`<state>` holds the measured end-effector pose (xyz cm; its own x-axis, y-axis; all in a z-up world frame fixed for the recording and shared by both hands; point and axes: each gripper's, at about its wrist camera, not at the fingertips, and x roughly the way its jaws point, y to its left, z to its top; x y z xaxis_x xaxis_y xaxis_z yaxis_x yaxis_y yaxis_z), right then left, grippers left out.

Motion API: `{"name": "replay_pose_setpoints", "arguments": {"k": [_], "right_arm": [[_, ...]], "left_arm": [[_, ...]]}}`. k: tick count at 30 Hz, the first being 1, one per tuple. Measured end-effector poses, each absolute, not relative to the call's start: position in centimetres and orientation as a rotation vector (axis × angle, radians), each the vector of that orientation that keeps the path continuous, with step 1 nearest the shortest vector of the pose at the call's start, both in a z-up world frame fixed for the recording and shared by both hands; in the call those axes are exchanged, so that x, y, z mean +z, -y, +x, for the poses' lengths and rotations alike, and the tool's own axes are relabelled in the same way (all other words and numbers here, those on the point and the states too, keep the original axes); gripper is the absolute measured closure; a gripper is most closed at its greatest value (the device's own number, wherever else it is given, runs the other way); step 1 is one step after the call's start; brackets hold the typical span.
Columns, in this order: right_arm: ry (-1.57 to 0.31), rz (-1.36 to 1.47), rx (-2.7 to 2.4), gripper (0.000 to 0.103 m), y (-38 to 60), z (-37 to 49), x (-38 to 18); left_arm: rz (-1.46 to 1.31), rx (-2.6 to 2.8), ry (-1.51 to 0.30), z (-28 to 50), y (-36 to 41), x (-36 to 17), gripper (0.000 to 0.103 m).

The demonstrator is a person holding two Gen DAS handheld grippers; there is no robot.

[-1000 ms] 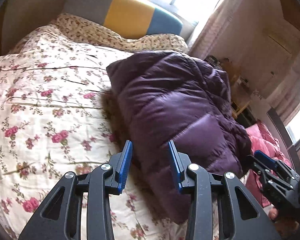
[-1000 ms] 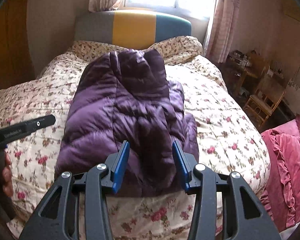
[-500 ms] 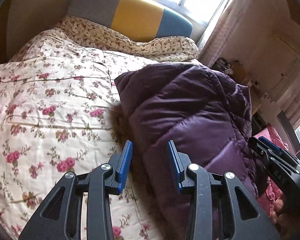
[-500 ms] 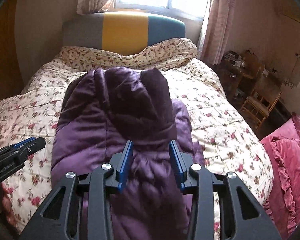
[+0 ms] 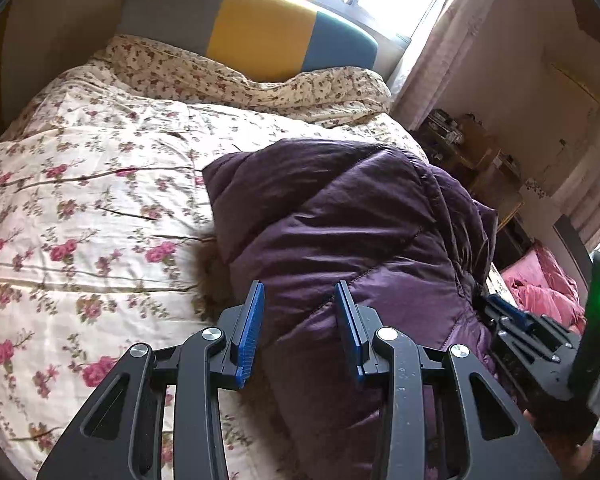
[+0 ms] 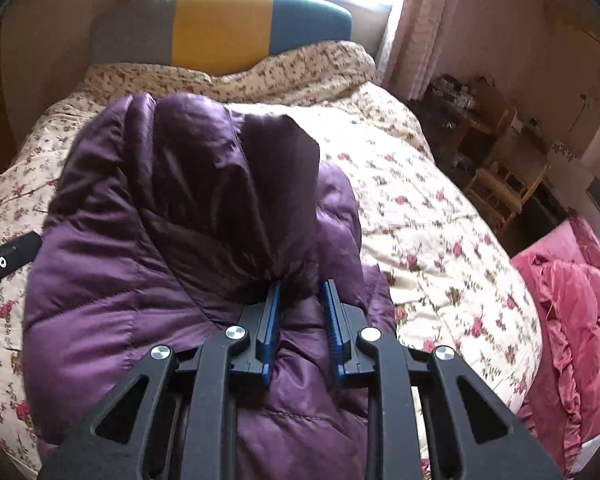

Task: Fold large clothes
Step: 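Grasp the bundle end with both grippers and tuck it under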

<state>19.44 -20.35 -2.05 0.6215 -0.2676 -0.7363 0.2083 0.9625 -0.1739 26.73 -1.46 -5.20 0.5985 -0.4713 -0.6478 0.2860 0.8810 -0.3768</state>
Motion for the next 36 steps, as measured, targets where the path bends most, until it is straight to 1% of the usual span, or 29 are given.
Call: {"name": "replay_pose_setpoints", "arguments": {"k": [10,16,22,30,36], "right_arm": [[-0.890,-0.062,-0.275,0.086,22.2,19.4,-5.1],[-0.905,-0.009,-0.261,0.087,24.3,19.5,-7.3],[-0.912,0.036,-0.228,0.088,25.8,20.2,-8.7],[-0.904,0.055,-0.219,0.088,26.5,20.3,-8.6],[-0.898,0.047,-0.218,0.085,26.8,19.8,-8.0]], "left_arm": [[-0.235,-0.485,-0.832,27.7,3.5,-5.7,0.067],[-0.140,-0.501,-0.826,27.7,7.0,-5.8,0.067],[-0.061,-0.493,-0.849,28.5,9.8,-7.8,0.067],[-0.052,-0.485,-0.871,28.9,10.4,-9.2,0.067],[-0.070,-0.476,-0.860,28.5,9.6,-8.2,0.065]]}}
